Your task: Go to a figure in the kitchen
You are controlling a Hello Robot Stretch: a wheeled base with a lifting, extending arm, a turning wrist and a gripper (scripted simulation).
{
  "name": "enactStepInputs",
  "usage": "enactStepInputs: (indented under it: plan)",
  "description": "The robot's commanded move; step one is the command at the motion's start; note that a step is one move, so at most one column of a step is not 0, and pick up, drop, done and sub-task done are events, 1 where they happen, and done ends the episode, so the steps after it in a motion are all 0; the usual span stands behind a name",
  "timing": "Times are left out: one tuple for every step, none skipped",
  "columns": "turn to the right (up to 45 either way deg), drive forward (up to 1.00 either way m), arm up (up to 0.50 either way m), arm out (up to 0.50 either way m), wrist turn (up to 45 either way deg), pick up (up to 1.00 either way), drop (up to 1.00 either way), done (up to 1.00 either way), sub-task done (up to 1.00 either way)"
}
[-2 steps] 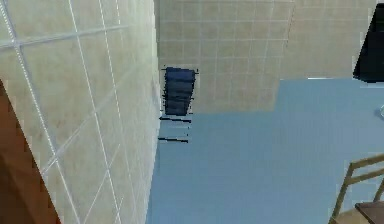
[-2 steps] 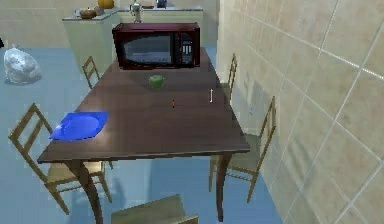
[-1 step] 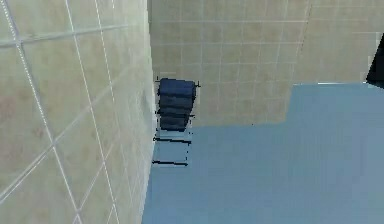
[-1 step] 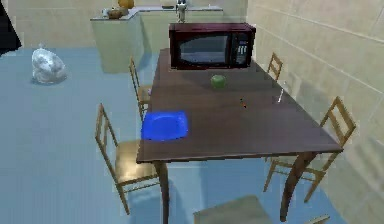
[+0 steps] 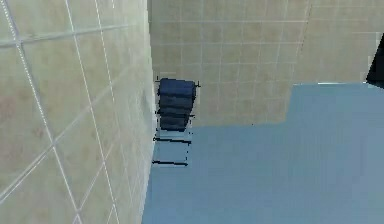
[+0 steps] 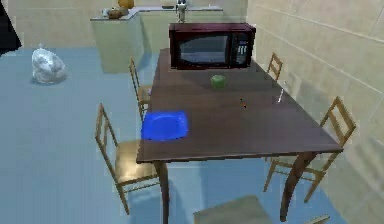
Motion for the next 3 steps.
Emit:
enactStepInputs:
  plan:
    - [27.0, 0.0, 0.0, 0.0, 0.0, 0.0, 0.0, 0.0, 0.0]
    - [0.0, 0.3, 0.0, 0.0, 0.0, 0.0, 0.0, 0.0, 0.0]
    - [6.0, 0.0, 0.0, 0.0, 0.0, 0.0, 0.0, 0.0, 0.0]
